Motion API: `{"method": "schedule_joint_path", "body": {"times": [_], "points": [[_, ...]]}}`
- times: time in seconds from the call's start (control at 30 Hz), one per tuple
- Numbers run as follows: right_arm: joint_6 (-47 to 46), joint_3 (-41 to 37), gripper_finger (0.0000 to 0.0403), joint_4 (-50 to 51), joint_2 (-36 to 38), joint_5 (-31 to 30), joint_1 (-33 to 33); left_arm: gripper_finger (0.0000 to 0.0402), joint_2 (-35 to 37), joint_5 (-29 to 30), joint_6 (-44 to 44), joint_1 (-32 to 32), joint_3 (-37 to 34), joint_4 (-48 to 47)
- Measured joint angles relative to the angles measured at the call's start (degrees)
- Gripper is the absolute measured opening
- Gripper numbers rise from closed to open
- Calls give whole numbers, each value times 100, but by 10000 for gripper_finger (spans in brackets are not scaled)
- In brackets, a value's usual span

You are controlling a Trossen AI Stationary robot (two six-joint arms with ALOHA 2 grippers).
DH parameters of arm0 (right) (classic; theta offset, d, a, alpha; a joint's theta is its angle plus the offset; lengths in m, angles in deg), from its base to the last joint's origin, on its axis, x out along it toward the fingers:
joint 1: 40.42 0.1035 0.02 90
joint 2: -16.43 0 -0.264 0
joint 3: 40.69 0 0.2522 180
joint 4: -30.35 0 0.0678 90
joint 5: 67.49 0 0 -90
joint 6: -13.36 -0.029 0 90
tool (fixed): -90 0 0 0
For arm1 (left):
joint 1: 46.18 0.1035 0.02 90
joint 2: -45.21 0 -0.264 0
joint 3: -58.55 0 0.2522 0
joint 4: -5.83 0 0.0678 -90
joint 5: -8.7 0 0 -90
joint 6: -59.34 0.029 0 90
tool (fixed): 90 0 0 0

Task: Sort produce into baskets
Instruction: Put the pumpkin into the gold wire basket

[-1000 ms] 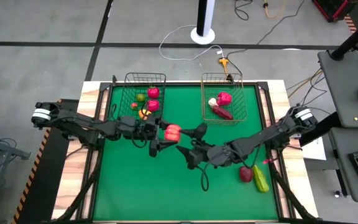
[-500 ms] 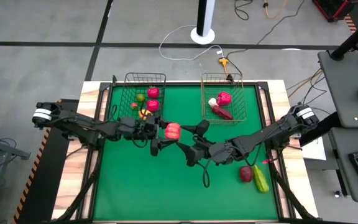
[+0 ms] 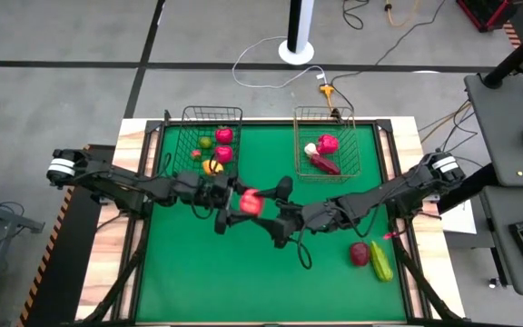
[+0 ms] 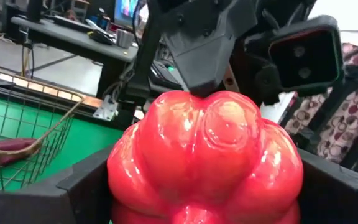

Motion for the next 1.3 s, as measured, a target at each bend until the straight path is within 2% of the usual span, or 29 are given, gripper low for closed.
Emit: {"method": "schedule_joint_path", "body": {"times": [0.37, 0.73, 1.0, 1.3], "points": [[-313, 47, 355, 72, -2, 358, -245, 354, -4, -15, -65, 0, 0, 89], [-401, 47, 291, 126, 4, 408, -303, 364, -6, 93, -79, 0, 0, 146], [-474, 94, 289, 211, 18, 406, -305, 365, -7, 201, -121, -9, -2, 207], [-864, 533, 290, 1175, 35, 384, -312, 379, -7, 264, -255, -5, -2, 211]]}}
